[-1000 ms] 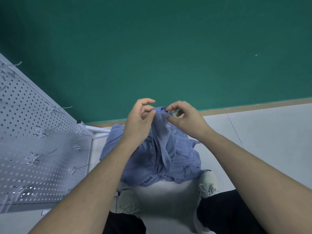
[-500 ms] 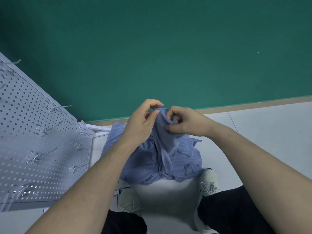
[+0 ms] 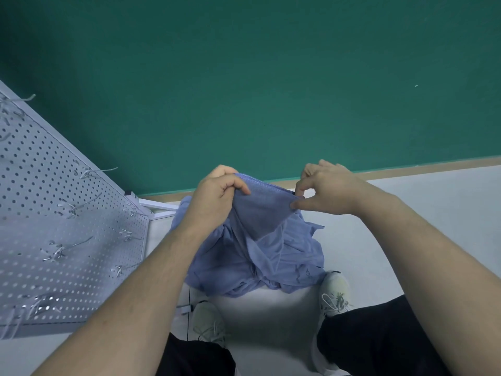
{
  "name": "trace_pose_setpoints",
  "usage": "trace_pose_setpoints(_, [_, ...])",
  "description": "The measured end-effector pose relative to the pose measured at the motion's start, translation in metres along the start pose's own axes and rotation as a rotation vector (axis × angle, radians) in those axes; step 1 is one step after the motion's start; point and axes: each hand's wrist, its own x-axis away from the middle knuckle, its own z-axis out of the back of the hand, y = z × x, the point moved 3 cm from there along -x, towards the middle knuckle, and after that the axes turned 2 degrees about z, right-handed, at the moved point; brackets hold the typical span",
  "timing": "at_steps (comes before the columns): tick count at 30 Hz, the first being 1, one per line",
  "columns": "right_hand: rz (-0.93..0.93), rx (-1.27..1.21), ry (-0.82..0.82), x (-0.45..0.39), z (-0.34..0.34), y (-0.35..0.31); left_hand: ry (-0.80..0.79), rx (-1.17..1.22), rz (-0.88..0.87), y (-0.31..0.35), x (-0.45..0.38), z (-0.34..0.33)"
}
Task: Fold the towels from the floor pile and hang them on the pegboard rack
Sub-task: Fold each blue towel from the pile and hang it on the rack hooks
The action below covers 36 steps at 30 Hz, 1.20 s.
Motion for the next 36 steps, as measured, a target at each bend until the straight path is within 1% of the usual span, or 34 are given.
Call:
trace_pose_setpoints(1, [-0.014, 0.020, 0.009, 0.000, 0.000, 0.001, -0.020, -0.032, -0.018, 0.000, 0.000, 0.001])
trace_pose_setpoints(2, [-0.028, -0.019, 0.050, 0.000, 0.000, 0.003, -0.041, -0.067, -0.036, -0.001, -0.001, 0.001])
trace_pose_setpoints(5, [-0.063, -0.355, 0.244, 0.004, 0.002, 0.007, -0.094, -0.169, -0.081, -0.005, -0.006, 0.002])
trace_pose_setpoints(8, [-0.022, -0.725, 0.360, 0.006, -0.002, 0.006, -0.092, -0.247, -0.125, -0.006, -0.010, 0.003])
trace_pose_setpoints(9, [0.003, -0.795, 0.380, 0.006, -0.002, 0.005, -0.089, -0.266, -0.142, -0.005, -0.010, 0.002])
trace_pose_setpoints(11, [0.024, -0.801, 0.388, 0.006, -0.001, 0.005, -0.085, -0.282, -0.164, -0.003, -0.010, 0.000])
trace_pose_setpoints(14, [-0.002, -0.673, 0.339, 0.005, 0.003, 0.005, -0.067, -0.185, -0.135, 0.001, -0.010, -0.002])
trace_pose_setpoints(17, [-0.025, -0.655, 0.342, 0.007, 0.010, 0.005, -0.014, 0.036, -0.055, 0.010, -0.007, 0.001])
trace_pose_setpoints(19, [-0.036, -0.722, 0.395, 0.011, 0.016, 0.003, 0.029, 0.150, -0.019, 0.020, -0.003, 0.003])
trace_pose_setpoints(22, [-0.005, -0.990, 0.478, 0.018, 0.024, -0.006, 0.066, 0.231, -0.030, 0.036, 0.004, 0.006])
trace_pose_setpoints(24, [0.009, -1.090, 0.500, 0.022, 0.030, -0.012, 0.098, 0.272, -0.036, 0.044, 0.006, 0.011])
trace_pose_setpoints(26, [0.015, -1.066, 0.503, 0.027, 0.036, -0.017, 0.126, 0.274, -0.042, 0.052, 0.008, 0.018])
trace_pose_setpoints(27, [0.017, -1.007, 0.500, 0.030, 0.041, -0.018, 0.129, 0.263, -0.052, 0.056, 0.009, 0.022])
trace_pose_setpoints(28, [0.019, -0.905, 0.491, 0.035, 0.047, -0.019, 0.125, 0.252, -0.064, 0.062, 0.009, 0.026])
trace_pose_setpoints(31, [0.061, -0.496, 0.407, 0.053, 0.077, -0.028, 0.111, 0.229, -0.096, 0.080, 0.010, 0.043])
trace_pose_setpoints(33, [0.095, -0.282, 0.381, 0.066, 0.103, -0.033, 0.115, 0.202, -0.112, 0.093, 0.010, 0.056])
trace_pose_setpoints(35, [0.093, -0.148, 0.365, 0.074, 0.126, -0.036, 0.108, 0.140, -0.116, 0.108, 0.010, 0.068])
trace_pose_setpoints(36, [0.090, -0.119, 0.357, 0.077, 0.136, -0.038, 0.099, 0.105, -0.113, 0.116, 0.011, 0.072])
